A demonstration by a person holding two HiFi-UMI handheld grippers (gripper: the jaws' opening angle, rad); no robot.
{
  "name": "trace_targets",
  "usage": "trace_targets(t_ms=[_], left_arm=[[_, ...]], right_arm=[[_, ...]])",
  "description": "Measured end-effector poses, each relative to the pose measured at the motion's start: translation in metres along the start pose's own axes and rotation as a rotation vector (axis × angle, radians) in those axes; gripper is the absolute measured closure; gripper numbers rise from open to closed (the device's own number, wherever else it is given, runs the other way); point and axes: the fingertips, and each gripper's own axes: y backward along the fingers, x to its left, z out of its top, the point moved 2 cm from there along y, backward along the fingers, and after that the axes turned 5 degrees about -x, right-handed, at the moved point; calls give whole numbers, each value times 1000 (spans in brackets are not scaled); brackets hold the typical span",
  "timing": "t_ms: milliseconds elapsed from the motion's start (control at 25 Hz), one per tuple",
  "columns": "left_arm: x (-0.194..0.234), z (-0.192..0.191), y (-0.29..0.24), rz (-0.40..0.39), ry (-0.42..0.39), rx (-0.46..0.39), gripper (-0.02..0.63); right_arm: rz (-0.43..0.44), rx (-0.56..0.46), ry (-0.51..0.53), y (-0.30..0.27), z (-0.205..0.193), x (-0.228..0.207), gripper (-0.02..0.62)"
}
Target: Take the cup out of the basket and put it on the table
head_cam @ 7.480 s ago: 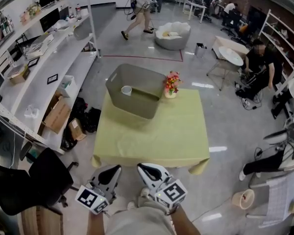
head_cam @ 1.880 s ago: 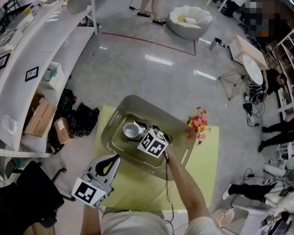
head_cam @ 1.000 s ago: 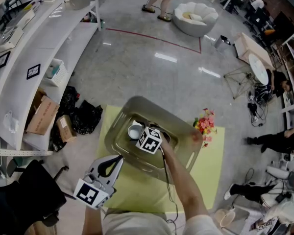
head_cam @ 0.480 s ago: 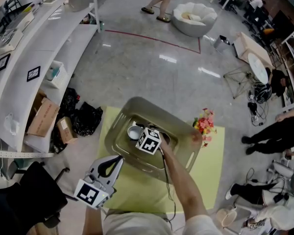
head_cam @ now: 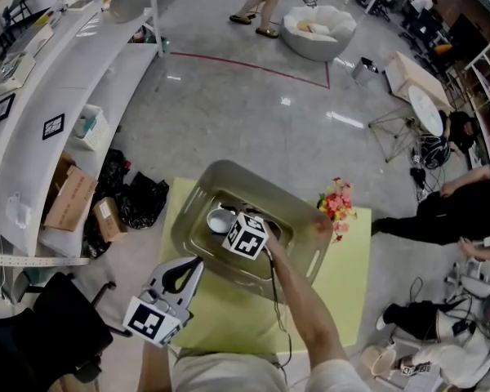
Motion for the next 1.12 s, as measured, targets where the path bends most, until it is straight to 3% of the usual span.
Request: trace_targets(t_ms=[1120], left_arm=[[-51,4,-16,-107,-26,11,597]], right_arm=[[-140,-108,-139,144,30,36,241]])
